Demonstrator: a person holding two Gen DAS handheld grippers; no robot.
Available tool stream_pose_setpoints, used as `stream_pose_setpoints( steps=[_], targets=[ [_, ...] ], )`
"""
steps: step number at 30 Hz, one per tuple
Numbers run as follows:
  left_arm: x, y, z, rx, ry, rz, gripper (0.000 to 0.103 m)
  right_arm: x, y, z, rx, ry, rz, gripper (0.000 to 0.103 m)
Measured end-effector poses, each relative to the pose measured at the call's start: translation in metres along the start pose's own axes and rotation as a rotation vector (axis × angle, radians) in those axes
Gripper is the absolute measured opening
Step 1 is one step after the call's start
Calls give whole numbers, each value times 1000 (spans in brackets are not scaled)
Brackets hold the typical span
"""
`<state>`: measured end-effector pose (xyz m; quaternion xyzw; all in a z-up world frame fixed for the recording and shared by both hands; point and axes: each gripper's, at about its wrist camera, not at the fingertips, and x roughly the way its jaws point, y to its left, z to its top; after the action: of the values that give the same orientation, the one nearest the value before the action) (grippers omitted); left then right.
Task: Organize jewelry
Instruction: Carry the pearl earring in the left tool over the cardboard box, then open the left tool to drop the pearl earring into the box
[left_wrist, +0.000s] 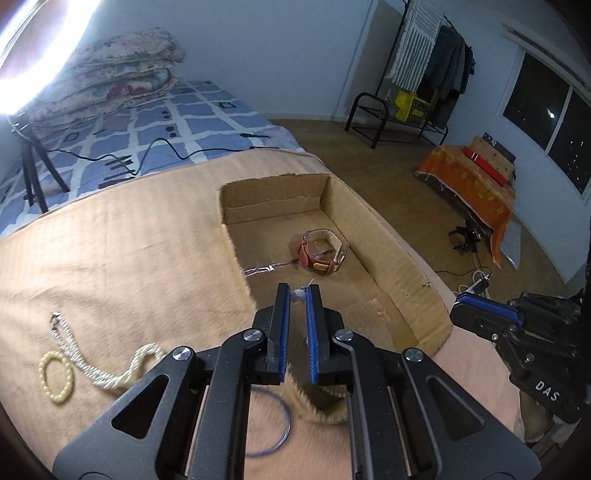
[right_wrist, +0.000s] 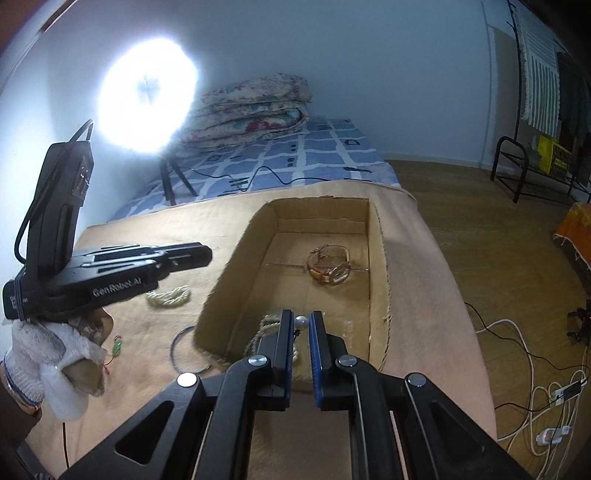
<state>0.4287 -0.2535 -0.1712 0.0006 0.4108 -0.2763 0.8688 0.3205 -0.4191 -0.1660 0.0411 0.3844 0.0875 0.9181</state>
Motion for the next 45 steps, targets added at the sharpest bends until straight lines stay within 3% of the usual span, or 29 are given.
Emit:
stream_pose_setpoints(
  steps=[16,38,41,43,45],
  targets=[
    [54,-8,9,-8,60,41,6,50,-24,7,23,62,-49,6],
    [61,-14,13,0,76,42,6,61,-27,6,25,87,-67,7],
    [61,-15,12,3,73,45,7,61,-28,6,29,83,-62,10],
    [60,-14,12,2,73,51,7,59,-27,6,28,75,-64,23],
    [59,-14,12,1,72,53,7,57,-26,6,22,67,-65,27]
  ],
)
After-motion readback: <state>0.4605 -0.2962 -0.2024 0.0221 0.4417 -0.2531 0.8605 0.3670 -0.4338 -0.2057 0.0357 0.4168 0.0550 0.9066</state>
